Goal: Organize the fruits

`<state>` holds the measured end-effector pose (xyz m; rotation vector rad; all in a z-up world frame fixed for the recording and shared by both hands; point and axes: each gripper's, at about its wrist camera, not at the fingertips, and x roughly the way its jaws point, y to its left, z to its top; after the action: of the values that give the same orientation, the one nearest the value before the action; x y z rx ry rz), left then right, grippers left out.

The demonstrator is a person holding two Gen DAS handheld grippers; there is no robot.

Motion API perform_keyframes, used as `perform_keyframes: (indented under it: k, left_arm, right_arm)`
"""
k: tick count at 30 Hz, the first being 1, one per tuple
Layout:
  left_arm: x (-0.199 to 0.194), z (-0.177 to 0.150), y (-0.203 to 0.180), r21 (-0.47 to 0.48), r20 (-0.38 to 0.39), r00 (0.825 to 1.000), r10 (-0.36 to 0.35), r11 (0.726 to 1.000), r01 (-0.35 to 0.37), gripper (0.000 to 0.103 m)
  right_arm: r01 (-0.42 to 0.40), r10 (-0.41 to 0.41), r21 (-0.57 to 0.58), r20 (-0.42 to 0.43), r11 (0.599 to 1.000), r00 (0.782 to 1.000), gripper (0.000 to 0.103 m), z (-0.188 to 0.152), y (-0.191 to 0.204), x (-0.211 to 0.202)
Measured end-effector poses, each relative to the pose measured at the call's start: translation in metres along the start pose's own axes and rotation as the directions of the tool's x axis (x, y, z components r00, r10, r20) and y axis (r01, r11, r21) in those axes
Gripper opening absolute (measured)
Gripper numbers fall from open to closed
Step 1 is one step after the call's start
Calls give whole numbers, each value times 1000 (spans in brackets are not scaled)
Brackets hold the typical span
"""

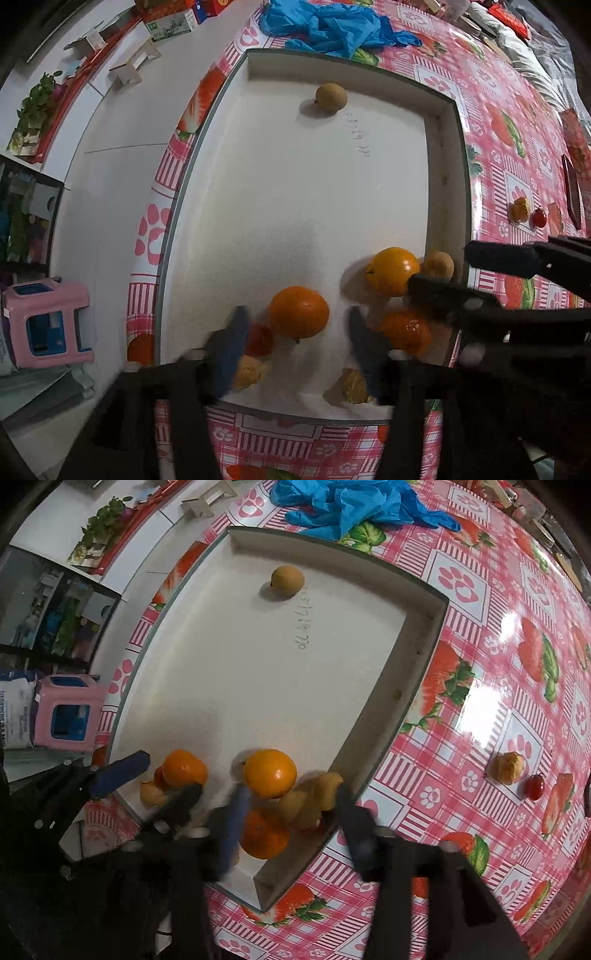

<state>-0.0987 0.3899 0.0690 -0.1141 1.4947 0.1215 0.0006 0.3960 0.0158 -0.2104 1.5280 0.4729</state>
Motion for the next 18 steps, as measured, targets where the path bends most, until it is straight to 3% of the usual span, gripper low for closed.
perform_keyframes:
  k: [3,6,10,12,18]
  left_arm:
    - [-6,2,-1,-2,29,999,14,1000,-14,78]
    - [-6,3,0,-10,10,1000,-2,1000,2,78]
    - [-8,3,0,-13,-7,1000,-15,1000,15,78]
    - [-13,2,-2,-3,11,1000,13,1000,-13,103]
    - [-30,-5,-11,33,45,999,5,999,-6,103]
  right_arm:
    - [4,-3,-6,13,1000,1000,67,1,2,-4]
    - [3,-3,8,19,1000,1000,76,-2,1,-8]
    - [12,-13,15,27,1000,1000,80,-8,-3,-16]
    - [20,-20,17,29,1000,999,82,-12,-7,-23]
    - [72,-74,31,51,997,996,88,-21,-12,-43]
